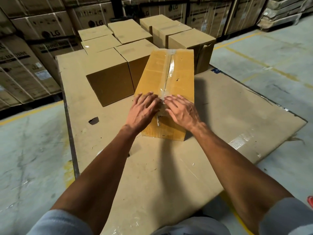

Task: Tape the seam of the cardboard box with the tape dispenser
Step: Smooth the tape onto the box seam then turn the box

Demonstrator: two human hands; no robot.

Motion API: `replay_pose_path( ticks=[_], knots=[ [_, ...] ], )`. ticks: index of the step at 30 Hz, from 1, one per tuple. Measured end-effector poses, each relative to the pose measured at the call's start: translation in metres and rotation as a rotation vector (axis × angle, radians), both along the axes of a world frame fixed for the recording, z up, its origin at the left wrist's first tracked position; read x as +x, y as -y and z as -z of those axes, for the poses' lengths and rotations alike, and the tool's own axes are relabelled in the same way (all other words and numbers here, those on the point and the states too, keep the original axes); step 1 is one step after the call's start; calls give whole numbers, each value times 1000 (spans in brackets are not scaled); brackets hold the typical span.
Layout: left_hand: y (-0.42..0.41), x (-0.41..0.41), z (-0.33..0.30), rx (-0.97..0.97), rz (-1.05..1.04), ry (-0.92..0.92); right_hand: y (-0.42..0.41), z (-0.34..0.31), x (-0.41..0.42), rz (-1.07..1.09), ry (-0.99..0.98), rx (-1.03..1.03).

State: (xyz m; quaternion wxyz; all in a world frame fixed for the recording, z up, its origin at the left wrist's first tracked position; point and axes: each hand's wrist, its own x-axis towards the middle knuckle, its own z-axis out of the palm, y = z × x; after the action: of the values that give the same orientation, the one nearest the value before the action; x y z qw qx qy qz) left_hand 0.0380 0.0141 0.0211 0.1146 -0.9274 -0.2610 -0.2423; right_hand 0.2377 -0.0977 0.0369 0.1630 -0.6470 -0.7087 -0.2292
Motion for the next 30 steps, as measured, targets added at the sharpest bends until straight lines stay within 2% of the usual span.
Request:
replay_pose_path(
  ticks=[5, 11, 15, 19, 22, 25, 30],
  knots=[
    [3, 7, 3, -34, 13, 57, -1, -4, -9, 29, -95, -57],
    [3, 18, -5, -75, -86, -63, -4, -14, -24, 186, -150, -264],
    [0, 21, -14, -102, -123, -182, -13, -25, -25, 215, -98, -348],
    [6, 18, -16, -92, -97, -65, 1, -21, -15, 131, -119, -277],
    [12, 16, -10, -73, -117, -23, 6, -14, -13, 144, -119, -218],
    [10, 17, -10, -72, -116, -47, 0, -15, -21, 191, -130, -229],
    [10, 21, -20, -81, -169, -165, -12, -28, -27, 263, -98, -379]
  ],
)
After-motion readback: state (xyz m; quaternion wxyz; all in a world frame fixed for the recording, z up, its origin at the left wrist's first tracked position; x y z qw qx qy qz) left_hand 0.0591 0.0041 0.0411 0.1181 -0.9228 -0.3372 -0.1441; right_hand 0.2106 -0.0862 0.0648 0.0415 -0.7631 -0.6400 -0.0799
